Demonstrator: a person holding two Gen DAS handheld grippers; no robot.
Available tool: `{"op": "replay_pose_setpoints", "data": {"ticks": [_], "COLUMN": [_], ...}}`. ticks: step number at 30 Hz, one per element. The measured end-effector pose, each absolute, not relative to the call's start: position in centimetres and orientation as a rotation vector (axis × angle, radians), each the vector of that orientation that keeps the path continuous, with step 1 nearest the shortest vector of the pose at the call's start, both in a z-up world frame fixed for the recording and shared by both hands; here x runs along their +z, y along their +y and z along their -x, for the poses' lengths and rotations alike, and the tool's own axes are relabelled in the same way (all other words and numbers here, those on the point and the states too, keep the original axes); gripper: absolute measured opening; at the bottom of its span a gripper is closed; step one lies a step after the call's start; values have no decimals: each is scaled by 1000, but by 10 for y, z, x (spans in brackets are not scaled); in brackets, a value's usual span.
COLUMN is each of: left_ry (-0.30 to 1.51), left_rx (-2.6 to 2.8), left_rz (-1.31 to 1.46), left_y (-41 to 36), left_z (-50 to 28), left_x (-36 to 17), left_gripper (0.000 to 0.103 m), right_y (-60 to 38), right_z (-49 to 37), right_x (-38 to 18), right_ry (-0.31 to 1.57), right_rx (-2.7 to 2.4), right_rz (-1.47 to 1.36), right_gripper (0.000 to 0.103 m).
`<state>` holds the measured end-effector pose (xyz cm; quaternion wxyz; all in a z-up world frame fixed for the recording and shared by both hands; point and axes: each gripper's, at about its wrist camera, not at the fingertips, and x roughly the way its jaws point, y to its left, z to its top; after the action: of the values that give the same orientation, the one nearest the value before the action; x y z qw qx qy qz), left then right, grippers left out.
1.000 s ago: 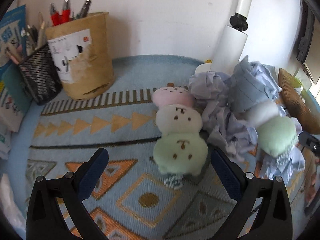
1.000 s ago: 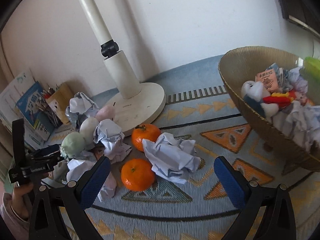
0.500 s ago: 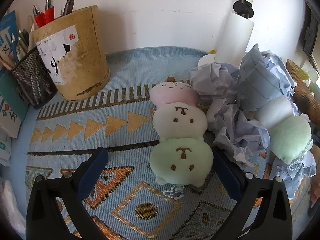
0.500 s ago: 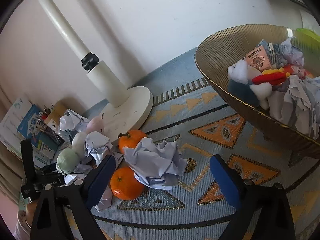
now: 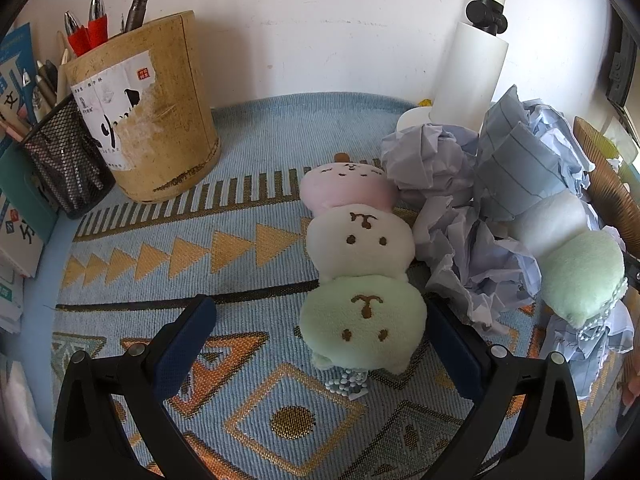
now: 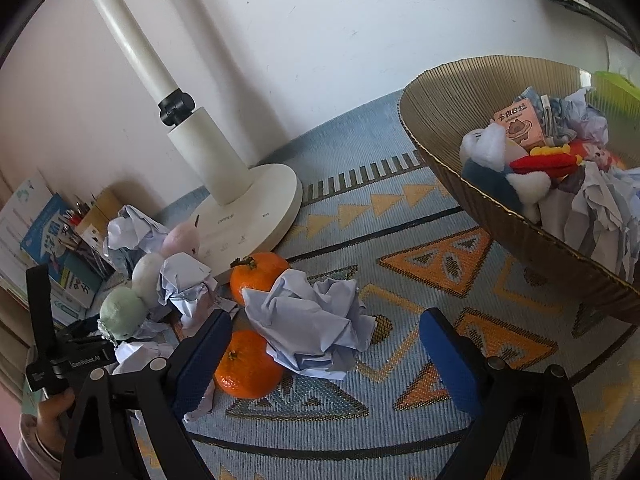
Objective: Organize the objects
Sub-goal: 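Grasp the pastel plush with the left tool while the right tool grasps a paper ball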
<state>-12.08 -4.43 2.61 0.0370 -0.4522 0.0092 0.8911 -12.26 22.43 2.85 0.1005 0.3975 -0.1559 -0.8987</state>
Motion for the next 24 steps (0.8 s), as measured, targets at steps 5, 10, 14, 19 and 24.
{"op": "replay_pose_setpoints", "data": {"ticks": [5, 10, 14, 19, 24], "left_ry": [28, -20, -108, -112, -66], "left_rx": [2735, 2708, 2726, 2804, 2880], "left_rz": [1389, 1339, 1248, 1132, 985], "left_y": [-43, -46, -58, -65, -76], "left_z": [123, 117, 104, 82, 63], "left_x": [26, 31, 40, 54, 65], "left_gripper": [102, 87, 41, 41, 41], "right_y": [224, 230, 230, 230, 234], "right_z": [122, 120, 114, 109, 101], "right_x": [29, 28, 34, 43, 50], "right_ry": [-454, -520, -521, -513, -536], "right_rx": [-2659, -2631, -2643, -2676, -2687], "right_rz": [-1178, -1143, -1077, -1014, -936], "right_gripper": [95, 49, 46, 46, 46]}}
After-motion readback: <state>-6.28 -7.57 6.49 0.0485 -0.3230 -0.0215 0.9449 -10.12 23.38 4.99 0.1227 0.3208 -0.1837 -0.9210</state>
